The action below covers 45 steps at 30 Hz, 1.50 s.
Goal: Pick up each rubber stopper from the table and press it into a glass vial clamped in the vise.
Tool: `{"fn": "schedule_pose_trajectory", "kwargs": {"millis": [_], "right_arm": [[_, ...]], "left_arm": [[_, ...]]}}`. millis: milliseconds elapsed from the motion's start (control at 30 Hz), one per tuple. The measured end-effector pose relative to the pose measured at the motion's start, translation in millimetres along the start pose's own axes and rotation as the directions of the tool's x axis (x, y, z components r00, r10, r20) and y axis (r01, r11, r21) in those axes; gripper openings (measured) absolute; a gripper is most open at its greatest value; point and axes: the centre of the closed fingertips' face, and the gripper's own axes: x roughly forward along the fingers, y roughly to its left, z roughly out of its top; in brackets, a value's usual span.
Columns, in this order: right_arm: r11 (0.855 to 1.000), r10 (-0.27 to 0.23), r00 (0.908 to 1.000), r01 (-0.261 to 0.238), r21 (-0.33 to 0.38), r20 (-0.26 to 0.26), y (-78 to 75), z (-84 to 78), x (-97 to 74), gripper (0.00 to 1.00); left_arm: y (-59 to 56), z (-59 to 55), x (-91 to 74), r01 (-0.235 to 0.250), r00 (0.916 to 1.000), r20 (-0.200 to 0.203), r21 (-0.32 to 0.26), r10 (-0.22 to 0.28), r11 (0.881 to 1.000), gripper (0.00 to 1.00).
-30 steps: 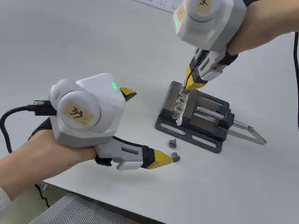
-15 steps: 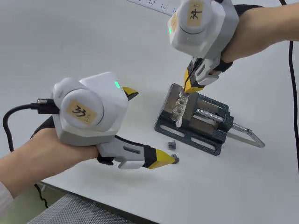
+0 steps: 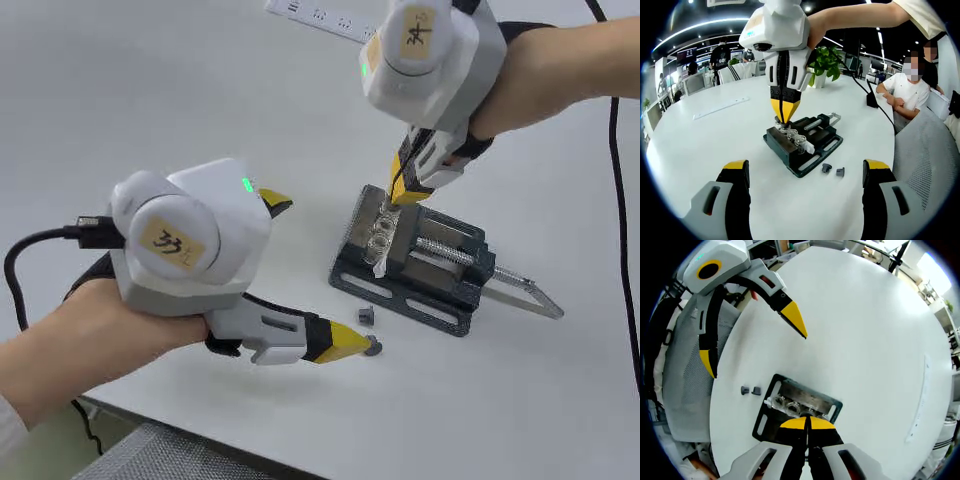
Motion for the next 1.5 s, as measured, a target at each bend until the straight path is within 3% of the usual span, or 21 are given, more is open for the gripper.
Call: {"fn": "schedule_pose_trajectory", "kwargs": {"millis": [267, 433, 800, 833, 1000, 1200, 1267, 1367, 1500], "right_arm": [[1.0, 0.014, 0.9998, -0.014, -0.015, 0.015, 0.3, -1.5, -1.4, 0.0], [1.0, -0.014, 0.9978, 0.015, -0.013, 0.065, 1.0, -1.1, -2.4, 0.0], [0.999, -0.046, 0.9938, 0.048, -0.016, 0.101, -6.0, -2.1, -1.4, 0.0], [0.997, -0.07, 0.9912, 0.071, -0.011, 0.113, -10.8, -2.0, -2.1, 0.0], [0.997, -0.074, 0.9896, 0.074, 0.003, 0.124, -11.5, -9.5, -4.4, 0.17], [0.998, -0.064, 0.984, 0.059, 0.036, 0.166, 2.5, -14.0, -4.1, 0.28], [0.996, -0.073, 0.9789, 0.063, 0.058, 0.191, 4.8, -13.4, -4.6, 0.33], [0.994, -0.071, 0.9615, 0.045, 0.103, 0.265, 11.8, -5.9, -8.2, 0.39], [0.99, -0.086, 0.9515, 0.049, 0.131, 0.295, 19.7, -5.8, -11.8, 0.5]], "left_arm": [[2.7, 5.5, -0.3, -0.008, 1.0, 0.003, 0.009, 0.008, 1.0, 0.93], [6.7, 8.2, -3.9, -0.02, 0.9998, 0.002, 0.013, 0.02, 1.0, 0.93], [7.8, 8.0, -10.0, -0.036, 0.9993, -0.003, 0.007, 0.036, 0.999, 0.93], [8.1, 7.4, -10.5, -0.038, 0.9993, -0.003, 0.006, 0.038, 0.999, 0.93], [8.0, 8.6, -13.3, -0.044, 0.999, -0.005, 0.007, 0.044, 0.999, 0.93], [9.4, 7.0, -15.8, -0.05, 0.9987, -0.008, 0.002, 0.05, 0.999, 0.93], [9.9, 6.4, -16.5, -0.051, 0.9987, -0.009, 0.002, 0.051, 0.999, 0.93], [10.0, 6.9, -17.5, -0.052, 0.9986, -0.008, 0.0, 0.052, 0.999, 0.93], [10.0, 7.4, -18.0, -0.052, 0.9986, -0.007, 0.0, 0.052, 0.999, 0.93]]}}
